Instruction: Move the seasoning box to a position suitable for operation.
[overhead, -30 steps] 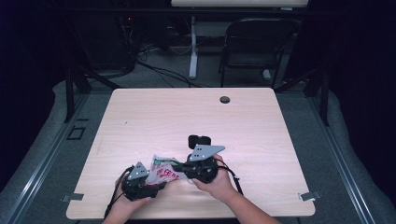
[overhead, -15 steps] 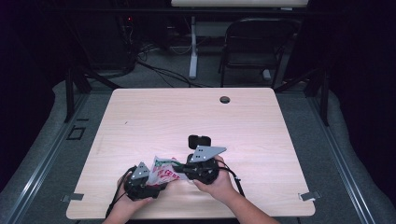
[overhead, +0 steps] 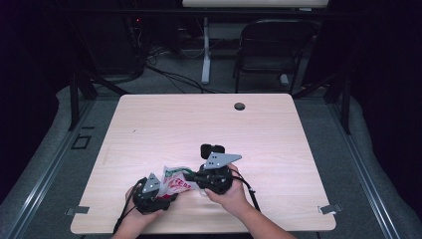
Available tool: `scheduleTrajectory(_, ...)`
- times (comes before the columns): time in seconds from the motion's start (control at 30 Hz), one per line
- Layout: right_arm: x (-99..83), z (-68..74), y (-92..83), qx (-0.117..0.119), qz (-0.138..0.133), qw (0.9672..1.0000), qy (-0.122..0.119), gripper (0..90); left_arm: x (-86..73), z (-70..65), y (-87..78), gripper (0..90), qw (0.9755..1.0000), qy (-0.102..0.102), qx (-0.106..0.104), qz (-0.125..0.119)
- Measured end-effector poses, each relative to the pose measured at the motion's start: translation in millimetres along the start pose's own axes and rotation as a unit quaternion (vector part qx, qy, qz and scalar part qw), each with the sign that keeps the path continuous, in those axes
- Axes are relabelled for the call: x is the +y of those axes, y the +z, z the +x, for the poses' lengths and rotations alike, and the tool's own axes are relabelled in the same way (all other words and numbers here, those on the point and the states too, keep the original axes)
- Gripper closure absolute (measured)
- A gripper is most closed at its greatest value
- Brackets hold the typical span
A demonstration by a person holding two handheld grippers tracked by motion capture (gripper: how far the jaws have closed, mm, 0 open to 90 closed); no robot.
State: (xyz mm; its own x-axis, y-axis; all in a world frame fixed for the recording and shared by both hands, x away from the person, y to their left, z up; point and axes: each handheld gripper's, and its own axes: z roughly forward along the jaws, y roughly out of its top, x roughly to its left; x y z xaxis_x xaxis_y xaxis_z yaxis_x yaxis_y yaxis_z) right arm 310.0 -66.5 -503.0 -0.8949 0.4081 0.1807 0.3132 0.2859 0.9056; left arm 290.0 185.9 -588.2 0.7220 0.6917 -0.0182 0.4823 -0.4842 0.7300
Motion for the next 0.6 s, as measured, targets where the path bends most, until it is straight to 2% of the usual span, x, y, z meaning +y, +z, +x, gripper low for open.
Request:
scheduleTrajectory(0.1,2.7,-0.4,1.7,-0.003,0.0,1.0,0.002,90.0,0.0,-0.3,0.0,45.1,1.0,0.003,-0.004,-0.003)
scheduleTrajectory(0.6,6.0,0.8,2.8,-0.008,-0.004,1.0,0.002,90.0,0.9,-1.2,-0.4,52.5,0.9999,0.011,0.001,-0.008)
